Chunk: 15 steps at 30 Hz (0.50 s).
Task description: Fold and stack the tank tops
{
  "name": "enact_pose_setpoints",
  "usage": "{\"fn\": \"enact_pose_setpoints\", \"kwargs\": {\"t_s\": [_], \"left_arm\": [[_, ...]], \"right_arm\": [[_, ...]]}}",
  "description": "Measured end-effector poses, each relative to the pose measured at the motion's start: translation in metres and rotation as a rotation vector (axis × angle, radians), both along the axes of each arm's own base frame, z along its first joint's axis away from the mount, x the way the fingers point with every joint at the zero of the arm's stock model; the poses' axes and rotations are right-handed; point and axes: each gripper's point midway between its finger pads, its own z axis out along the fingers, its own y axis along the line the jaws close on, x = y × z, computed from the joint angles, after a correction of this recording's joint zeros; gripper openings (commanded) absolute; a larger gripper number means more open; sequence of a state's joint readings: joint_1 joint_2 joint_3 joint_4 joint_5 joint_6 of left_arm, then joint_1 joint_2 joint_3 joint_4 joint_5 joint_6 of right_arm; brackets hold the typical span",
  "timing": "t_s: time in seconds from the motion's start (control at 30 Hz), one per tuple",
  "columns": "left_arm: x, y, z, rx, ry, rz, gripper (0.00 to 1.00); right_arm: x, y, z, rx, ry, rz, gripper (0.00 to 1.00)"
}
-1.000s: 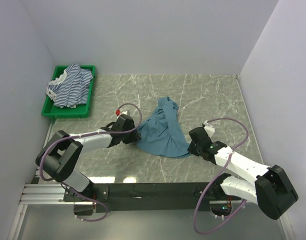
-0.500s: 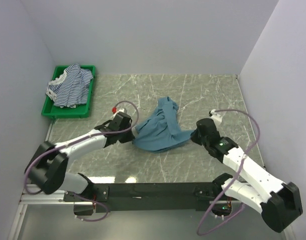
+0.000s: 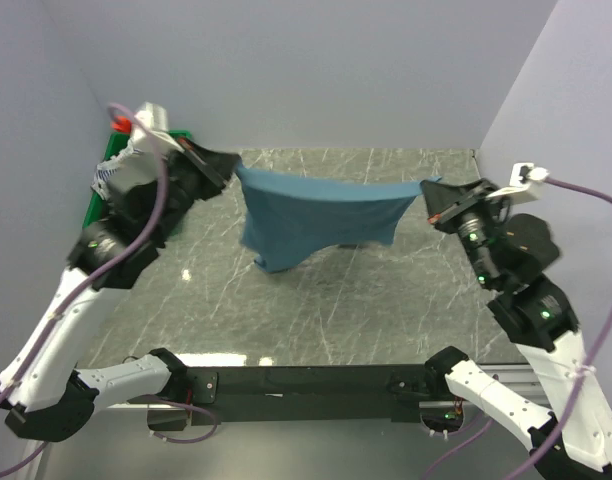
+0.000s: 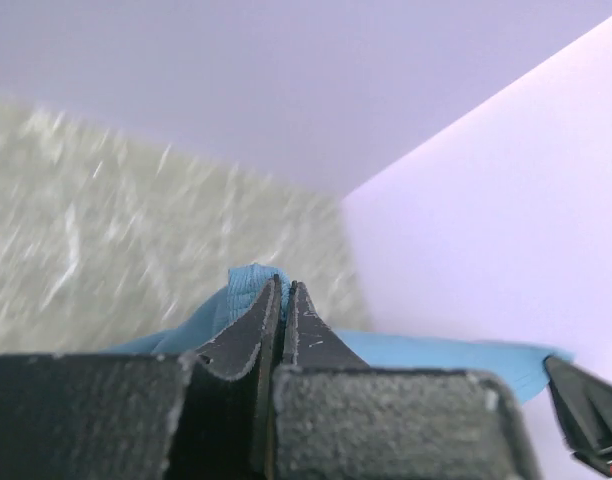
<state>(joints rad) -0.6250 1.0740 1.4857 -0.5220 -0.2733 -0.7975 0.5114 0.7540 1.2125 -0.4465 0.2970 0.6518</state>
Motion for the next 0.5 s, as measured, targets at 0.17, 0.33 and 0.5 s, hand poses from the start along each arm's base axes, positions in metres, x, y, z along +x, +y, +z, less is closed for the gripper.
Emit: {"fn": "enact_pose_setpoints", "kwargs": {"t_s": [0.17, 0.33, 0.5], "left_arm": [[-0.023, 0.023, 0.084, -0.073, -0.161, 0.025, 0.00], [-0.022, 0.033, 0.109, -0.080, -0.215, 0.069, 0.00], [0.027, 0.035, 0.095, -0.031, -0.192, 0.150, 0.00]], "right_arm": [[-0.021, -0.007, 0.076, 0.047, -0.170, 0.027, 0.00], [-0.011, 0.000, 0.115, 0.020, -0.243, 0.037, 0.00], [0.048, 0.025, 0.115, -0.066, -0.208, 0.038, 0.00]]}}
